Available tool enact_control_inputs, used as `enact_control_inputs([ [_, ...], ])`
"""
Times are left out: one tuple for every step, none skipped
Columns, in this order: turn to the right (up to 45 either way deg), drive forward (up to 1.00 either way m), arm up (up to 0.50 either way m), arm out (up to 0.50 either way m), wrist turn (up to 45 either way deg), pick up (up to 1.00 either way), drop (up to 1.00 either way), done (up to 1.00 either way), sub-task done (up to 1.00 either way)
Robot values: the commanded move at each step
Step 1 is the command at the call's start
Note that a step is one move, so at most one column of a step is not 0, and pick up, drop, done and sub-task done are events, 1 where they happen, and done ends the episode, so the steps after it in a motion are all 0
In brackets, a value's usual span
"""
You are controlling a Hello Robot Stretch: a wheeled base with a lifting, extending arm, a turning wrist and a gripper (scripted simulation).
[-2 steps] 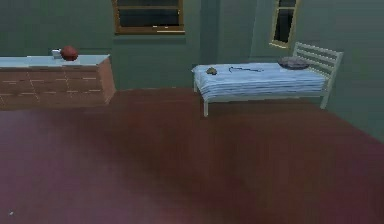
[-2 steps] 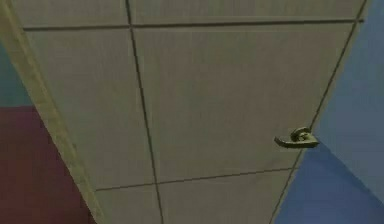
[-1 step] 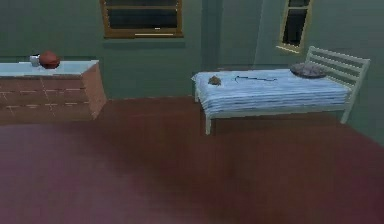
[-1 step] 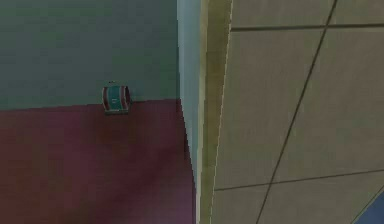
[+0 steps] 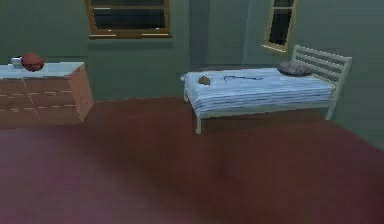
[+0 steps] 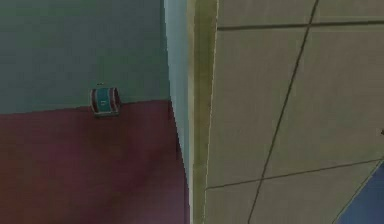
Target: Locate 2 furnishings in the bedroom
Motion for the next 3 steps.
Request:
enact_control_inputs([
  [0.0, 1.00, 0.00, 0.00, 0.0, 0.00, 0.00, 0.00, 0.00],
  [6.0, 0.00, 0.00, 0.00, 0.0, 0.00, 0.00, 0.00, 0.00],
  [0.0, 0.40, 0.00, 0.00, 0.0, 0.00, 0.00, 0.00, 0.00],
])
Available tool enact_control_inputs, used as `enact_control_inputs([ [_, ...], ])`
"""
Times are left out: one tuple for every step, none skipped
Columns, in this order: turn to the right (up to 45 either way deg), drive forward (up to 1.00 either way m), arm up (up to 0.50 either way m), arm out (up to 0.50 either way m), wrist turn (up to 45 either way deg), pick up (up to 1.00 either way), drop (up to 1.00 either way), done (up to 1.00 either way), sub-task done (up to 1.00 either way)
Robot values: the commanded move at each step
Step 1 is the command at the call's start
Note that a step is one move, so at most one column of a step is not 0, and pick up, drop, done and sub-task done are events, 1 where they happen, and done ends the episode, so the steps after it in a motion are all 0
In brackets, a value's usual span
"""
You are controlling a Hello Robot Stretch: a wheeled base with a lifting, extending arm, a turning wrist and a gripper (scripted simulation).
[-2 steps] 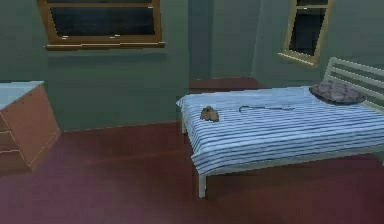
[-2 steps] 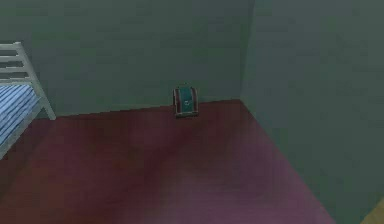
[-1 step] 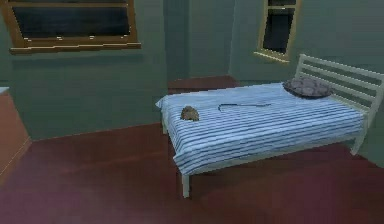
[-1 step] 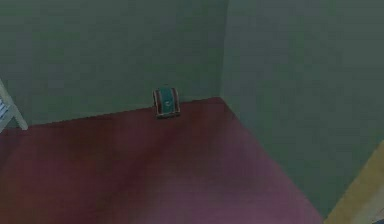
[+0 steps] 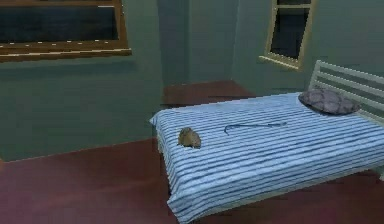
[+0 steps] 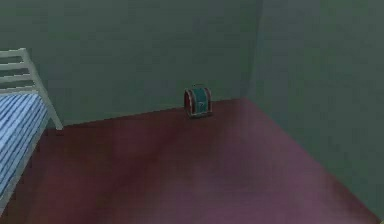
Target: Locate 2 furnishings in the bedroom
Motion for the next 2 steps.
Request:
enact_control_inputs([
  [21.0, 0.00, 0.00, 0.00, 0.0, 0.00, 0.00, 0.00, 0.00],
  [0.0, 0.00, 0.00, 0.00, 0.0, 0.00, 0.00, 0.00, 1.00],
])
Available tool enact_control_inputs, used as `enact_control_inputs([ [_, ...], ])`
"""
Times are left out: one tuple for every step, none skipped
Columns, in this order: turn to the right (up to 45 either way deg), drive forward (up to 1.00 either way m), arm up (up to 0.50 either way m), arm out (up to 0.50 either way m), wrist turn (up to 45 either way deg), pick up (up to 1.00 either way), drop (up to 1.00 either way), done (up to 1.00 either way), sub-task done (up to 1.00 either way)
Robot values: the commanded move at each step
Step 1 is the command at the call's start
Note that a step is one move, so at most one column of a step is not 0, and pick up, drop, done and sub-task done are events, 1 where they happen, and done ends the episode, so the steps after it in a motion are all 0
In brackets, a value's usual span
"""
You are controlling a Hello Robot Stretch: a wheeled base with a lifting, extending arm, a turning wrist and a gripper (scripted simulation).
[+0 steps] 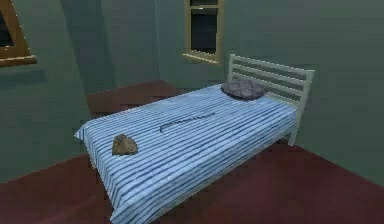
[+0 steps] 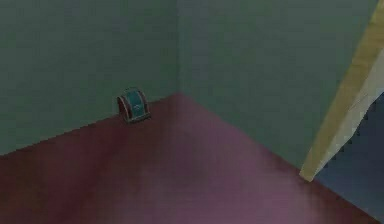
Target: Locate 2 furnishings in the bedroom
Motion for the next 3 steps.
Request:
enact_control_inputs([
  [-45.0, 0.00, 0.00, 0.00, 0.0, 0.00, 0.00, 0.00, 0.00],
  [-30.0, 0.00, 0.00, 0.00, 0.0, 0.00, 0.00, 0.00, 0.00],
  [0.0, 0.80, 0.00, 0.00, 0.0, 0.00, 0.00, 0.00, 0.00],
])
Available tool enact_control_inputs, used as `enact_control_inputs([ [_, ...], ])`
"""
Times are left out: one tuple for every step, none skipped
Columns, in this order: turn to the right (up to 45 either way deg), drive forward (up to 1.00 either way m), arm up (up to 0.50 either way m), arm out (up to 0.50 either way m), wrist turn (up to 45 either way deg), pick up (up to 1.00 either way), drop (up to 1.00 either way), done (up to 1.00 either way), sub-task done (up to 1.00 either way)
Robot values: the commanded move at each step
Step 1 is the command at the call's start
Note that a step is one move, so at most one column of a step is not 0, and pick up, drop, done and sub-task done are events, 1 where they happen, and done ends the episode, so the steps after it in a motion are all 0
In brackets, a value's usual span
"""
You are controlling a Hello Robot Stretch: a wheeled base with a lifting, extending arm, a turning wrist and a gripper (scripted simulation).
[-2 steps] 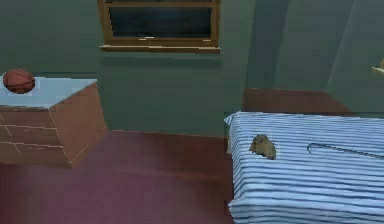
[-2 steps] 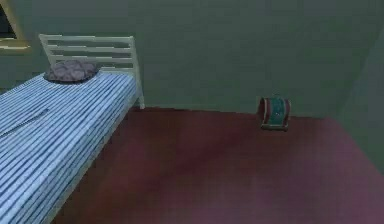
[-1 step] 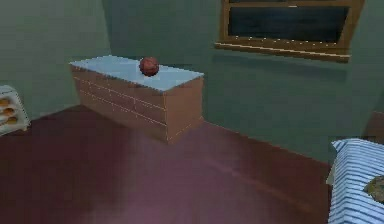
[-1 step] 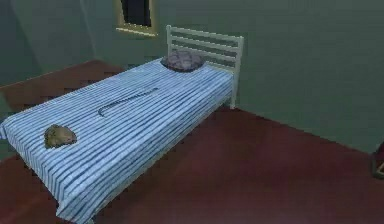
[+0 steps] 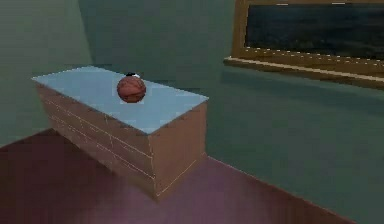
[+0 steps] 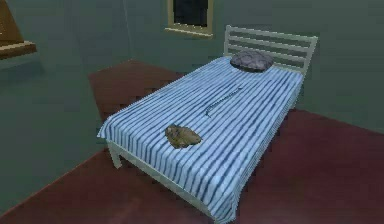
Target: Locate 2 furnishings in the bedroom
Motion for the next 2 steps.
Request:
enact_control_inputs([
  [0.0, 0.45, 0.00, 0.00, 0.0, 0.00, 0.00, 0.00, 0.00],
  [-27.0, 0.00, 0.00, 0.00, 0.0, 0.00, 0.00, 0.00, 0.00],
])
